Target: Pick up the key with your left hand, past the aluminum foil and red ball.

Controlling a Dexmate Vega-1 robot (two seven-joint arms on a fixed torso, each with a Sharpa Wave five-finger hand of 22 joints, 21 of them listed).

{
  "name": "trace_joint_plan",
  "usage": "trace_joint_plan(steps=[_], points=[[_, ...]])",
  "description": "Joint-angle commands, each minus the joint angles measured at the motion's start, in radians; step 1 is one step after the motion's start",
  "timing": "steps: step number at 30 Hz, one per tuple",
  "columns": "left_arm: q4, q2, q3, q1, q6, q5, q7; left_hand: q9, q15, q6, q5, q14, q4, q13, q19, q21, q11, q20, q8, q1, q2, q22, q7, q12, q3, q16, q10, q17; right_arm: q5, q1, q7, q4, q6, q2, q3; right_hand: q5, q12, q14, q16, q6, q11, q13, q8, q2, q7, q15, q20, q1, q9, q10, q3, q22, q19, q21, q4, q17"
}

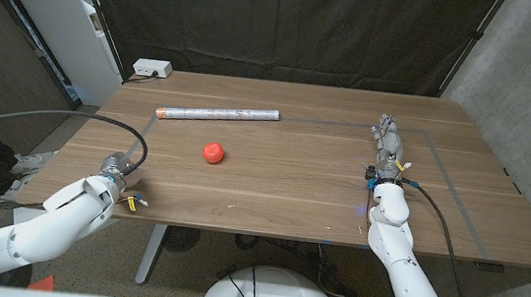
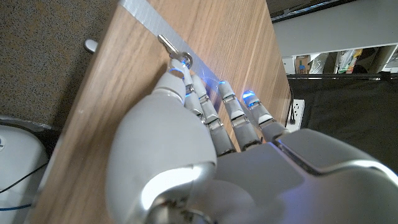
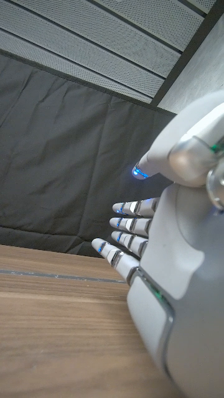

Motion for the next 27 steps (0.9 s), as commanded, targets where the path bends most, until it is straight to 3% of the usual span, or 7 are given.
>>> trace_joint_plan(steps=[1,17,27], points=[[-0.027,0.038,0.021,-0.017,0.014,-0.049,0.049,0.046,-0.188,0.056,0.008,0.01,-0.001,0.007,0.003,0.008,-0.024,-0.017,0.069,0.041,0.026,0.004,0.005,0.008,0.011,0.009,0.039,0.008,0.002,0.01,-0.007,0.022,0.011,-0.001,0.004,0.007,0.002,0.009,0.002,0.01,-0.001,0.005,-0.001,-0.001,0.0,-0.023,-0.062,0.001,0.005,0.009,0.007,0.002,-0.002,0.002,-0.002,0.001],[-0.108,0.081,-0.06,0.099,0.12,-0.086,0.133,0.066,-0.188,0.051,0.01,0.017,0.003,0.016,0.012,0.018,-0.022,-0.02,0.083,0.05,0.027,0.005,0.009,0.01,0.01,0.018,0.043,0.027,0.006,-0.001,0.014,-0.011,0.001,-0.019,-0.001,0.008,0.001,0.01,0.001,0.01,0.001,0.005,-0.001,-0.002,0.0,-0.023,-0.066,0.001,0.005,0.009,0.008,0.002,-0.007,0.0,-0.003,0.001],[-0.131,0.066,-0.101,0.155,0.145,-0.066,0.183,0.077,-0.188,0.049,0.01,0.018,0.003,0.022,0.013,0.024,-0.022,-0.02,0.092,0.056,0.025,0.006,0.005,0.012,0.009,0.021,0.046,0.038,0.002,-0.011,0.022,-0.04,-0.006,-0.034,-0.007,0.008,0.002,0.011,0.002,0.012,0.002,0.005,-0.001,-0.003,0.0,-0.023,-0.067,0.001,0.005,0.013,0.008,0.002,-0.008,0.0,-0.003,0.002]])
